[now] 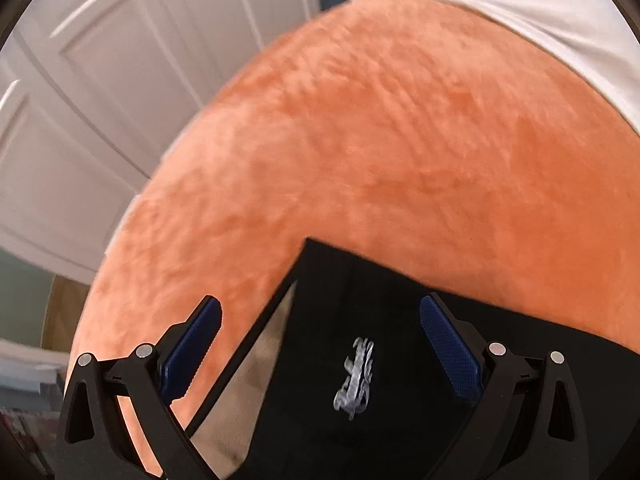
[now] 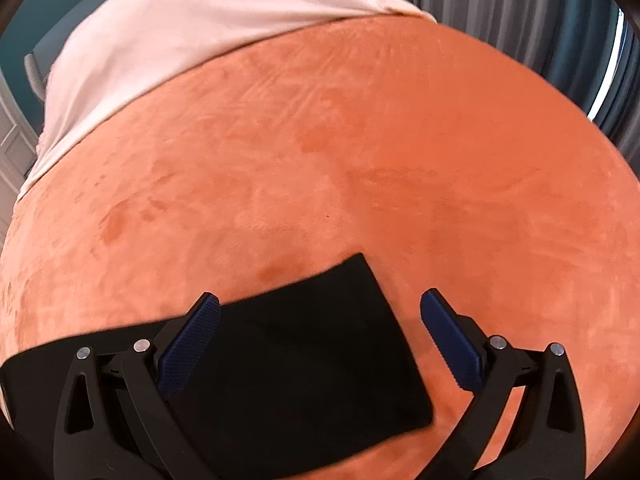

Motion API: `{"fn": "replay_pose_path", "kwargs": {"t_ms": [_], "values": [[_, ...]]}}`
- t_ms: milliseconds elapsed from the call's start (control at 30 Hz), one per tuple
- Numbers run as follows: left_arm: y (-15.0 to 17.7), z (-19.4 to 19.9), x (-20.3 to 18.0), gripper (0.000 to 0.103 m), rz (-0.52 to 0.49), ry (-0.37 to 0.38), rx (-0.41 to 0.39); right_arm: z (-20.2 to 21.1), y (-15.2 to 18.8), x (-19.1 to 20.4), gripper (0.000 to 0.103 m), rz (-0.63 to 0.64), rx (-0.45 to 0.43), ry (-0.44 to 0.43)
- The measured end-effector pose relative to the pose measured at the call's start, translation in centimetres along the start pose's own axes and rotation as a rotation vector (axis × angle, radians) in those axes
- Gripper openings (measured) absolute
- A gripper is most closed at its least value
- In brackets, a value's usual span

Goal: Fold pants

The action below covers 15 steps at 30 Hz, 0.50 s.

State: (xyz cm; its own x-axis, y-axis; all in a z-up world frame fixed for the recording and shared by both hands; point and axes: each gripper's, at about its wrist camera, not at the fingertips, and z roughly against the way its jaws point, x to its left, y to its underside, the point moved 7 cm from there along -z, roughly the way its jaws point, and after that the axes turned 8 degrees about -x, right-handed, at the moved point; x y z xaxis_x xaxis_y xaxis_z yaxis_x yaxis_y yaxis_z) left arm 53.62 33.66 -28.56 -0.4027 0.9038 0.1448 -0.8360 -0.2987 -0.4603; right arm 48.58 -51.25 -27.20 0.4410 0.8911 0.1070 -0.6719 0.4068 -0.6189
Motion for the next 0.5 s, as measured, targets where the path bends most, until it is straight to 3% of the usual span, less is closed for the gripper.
{"fn": "replay_pose_path", "kwargs": {"t_ms": [67, 133, 167, 233, 267, 300, 333, 500], "values": [[-0.1, -1.4, -1.2, 0.096, -0.043, 0.008, 0.018, -1.2, 0.2, 0.6, 0.098, 0.018, 0.02, 0.007], [0.1, -1.8, -2.2, 0.081, -0.083, 0.029, 0.014, -2.1, 0.6, 1.3, 0.098, 0.053, 0.042, 0.017], [0.0, -1.9, -2.7, 0.068, -0.098, 0.043, 0.013, -2.3, 0.9, 1.6, 0.098, 0.071, 0.045, 0.025], [-0.3, -1.3, -3.4, 0.045, -0.107, 0.051, -0.008, -2.1, 1.2, 2.4, 0.07, 0.097, 0.037, 0.004], [-0.5, -0.7, -3.4, 0.006, -0.123, 0.033, -0.027, -1.8, 1.2, 2.5, 0.047, 0.084, 0.033, -0.016], [-0.6, -0.3, -3.3, 0.004, -0.133, 0.019, -0.031, -1.3, 1.1, 2.5, 0.02, 0.073, 0.028, -0.025], [-0.4, 0.5, -3.1, 0.003, -0.125, 0.043, -0.032, -0.8, 0.9, 2.5, 0.01, 0.063, 0.021, -0.039], [0.1, 7.0, -0.4, 0.003, -0.058, 0.16, -0.124, 6.9, -0.1, 2.3, 0.01, 0.07, -0.093, -0.152]]}}
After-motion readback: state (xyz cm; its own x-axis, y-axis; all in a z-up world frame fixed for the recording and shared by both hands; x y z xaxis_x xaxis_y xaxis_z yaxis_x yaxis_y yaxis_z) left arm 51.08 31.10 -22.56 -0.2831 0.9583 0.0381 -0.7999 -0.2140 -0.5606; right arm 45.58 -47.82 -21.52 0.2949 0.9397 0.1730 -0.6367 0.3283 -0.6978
